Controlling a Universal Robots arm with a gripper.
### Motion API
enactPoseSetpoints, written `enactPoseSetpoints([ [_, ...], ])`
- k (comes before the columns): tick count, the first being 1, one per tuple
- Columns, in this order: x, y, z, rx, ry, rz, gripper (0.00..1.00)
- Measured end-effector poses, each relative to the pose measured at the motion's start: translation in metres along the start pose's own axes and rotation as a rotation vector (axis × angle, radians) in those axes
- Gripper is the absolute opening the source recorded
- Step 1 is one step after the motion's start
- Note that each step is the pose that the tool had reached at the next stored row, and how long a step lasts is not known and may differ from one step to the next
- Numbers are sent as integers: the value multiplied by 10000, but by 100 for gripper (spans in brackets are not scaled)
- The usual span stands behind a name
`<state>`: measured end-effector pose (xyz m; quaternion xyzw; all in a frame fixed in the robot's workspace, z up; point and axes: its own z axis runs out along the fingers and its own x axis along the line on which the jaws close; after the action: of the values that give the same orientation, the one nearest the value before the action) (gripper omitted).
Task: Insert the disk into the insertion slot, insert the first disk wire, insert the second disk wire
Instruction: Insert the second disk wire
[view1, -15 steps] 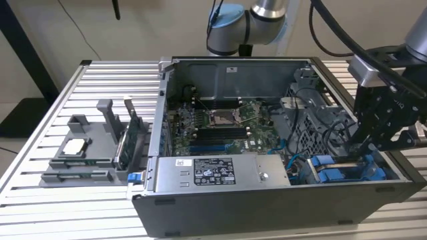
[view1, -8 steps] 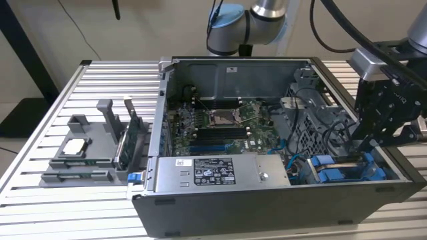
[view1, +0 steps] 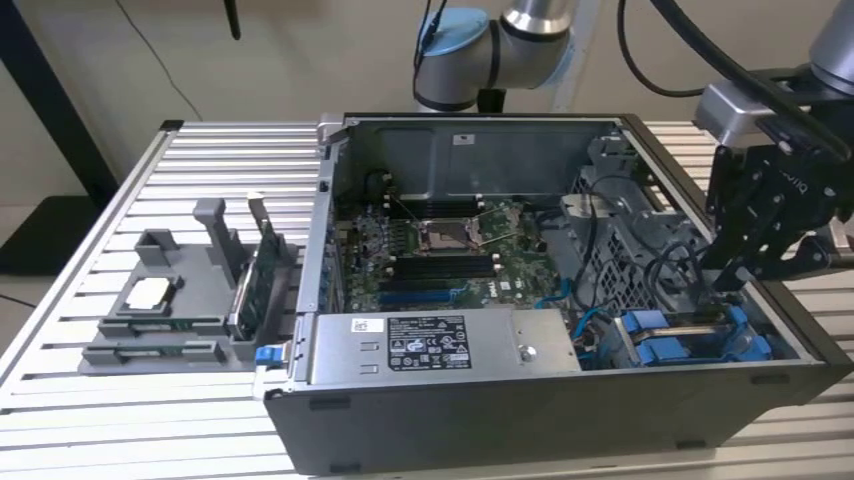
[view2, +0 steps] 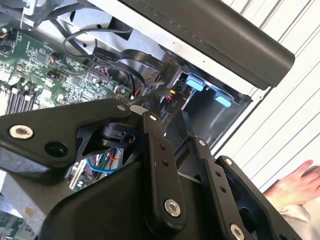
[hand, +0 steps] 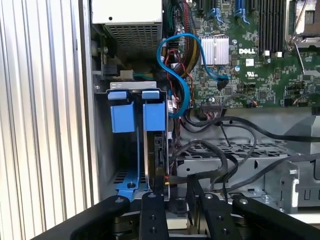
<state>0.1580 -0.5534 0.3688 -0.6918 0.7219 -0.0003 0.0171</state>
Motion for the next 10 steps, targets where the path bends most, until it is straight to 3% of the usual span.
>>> enactPoseSetpoints([
  [10,-80,-83,-24,-106,13,3,33],
])
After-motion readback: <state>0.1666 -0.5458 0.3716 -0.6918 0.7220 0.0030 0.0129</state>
